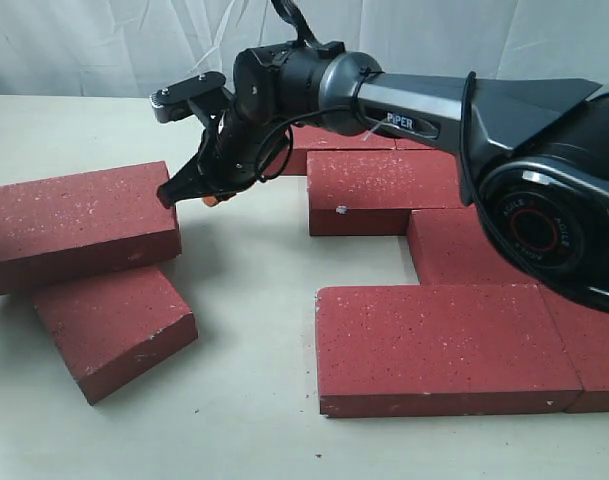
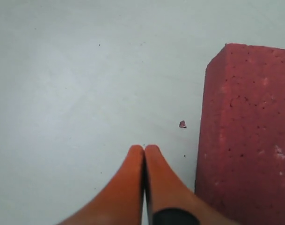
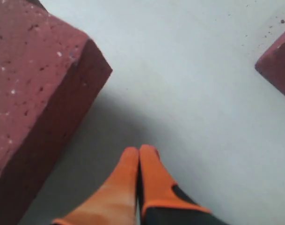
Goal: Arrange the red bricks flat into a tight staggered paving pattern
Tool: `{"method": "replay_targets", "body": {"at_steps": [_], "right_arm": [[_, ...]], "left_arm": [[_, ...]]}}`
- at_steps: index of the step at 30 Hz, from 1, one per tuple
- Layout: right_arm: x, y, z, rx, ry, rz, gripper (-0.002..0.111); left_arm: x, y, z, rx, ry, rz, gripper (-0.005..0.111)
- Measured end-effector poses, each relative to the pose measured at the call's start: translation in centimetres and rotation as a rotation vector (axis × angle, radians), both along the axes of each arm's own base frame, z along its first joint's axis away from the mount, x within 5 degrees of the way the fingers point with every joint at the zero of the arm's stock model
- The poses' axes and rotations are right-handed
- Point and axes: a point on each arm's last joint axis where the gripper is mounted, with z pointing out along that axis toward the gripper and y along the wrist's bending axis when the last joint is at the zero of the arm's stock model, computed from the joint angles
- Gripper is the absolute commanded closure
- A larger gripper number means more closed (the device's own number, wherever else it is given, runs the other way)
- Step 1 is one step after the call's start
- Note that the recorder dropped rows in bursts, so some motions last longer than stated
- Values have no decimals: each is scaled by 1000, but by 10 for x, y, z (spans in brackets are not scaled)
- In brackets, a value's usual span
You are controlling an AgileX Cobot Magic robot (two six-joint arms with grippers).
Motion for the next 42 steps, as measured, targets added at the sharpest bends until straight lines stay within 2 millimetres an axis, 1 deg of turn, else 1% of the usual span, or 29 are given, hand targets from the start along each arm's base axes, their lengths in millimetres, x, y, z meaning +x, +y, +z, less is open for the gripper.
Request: {"method": "replay_targets", "body": {"at_steps": [4, 12, 16, 21, 24, 27, 28, 29, 30, 31, 32, 33, 35, 36, 38, 42], "right_arm": [[-2, 3, 2, 35, 31, -13, 109], [-13, 12, 1, 34, 70, 12, 109], [-19, 17, 1, 37, 85, 25, 109], [-21, 18, 2, 32, 92, 31, 109], [-21, 18, 8, 11, 87, 47, 109], [-20, 16, 21, 2, 49, 58, 109], [-20, 14, 34, -2, 20, 62, 109], [-20, 12, 43, -5, 3, 65, 109], [-22, 8, 57, -25, -25, 73, 109], [-22, 5, 62, -36, -34, 73, 109], [-23, -3, 72, -78, -47, 65, 109], [-23, -7, 75, -101, -43, 59, 109], [-26, -20, 85, -190, -25, 43, 109], [-26, -26, 88, -200, -9, 31, 109], [-25, -42, 91, -216, 17, -1, 109], [-25, -87, 88, -228, 64, -80, 109]], "left_arm": [[3, -3, -4, -44, -1, 1, 107], [9, -11, -4, -130, -61, -49, 107], [10, -11, -4, -136, -75, -59, 107], [10, -11, -4, -138, -79, -60, 107], [10, -12, -3, -140, -80, -59, 107], [9, -13, 3, -146, -104, -57, 107], [7, -17, 11, -139, -135, -77, 107], [7, -20, 16, -133, -151, -95, 107], [6, -29, 23, -117, -177, -141, 107], [6, -34, 26, -112, -187, -167, 107], [6, -44, 29, -107, -195, -213, 107], [6, -50, 29, -105, -196, -238, 107], [8, -67, 30, -109, -198, -305, 107], [9, -73, 30, -112, -205, -326, 107], [10, -87, 32, -113, -231, -372, 107], [20, -116, 45, -127, -319, -444, 107]]}}
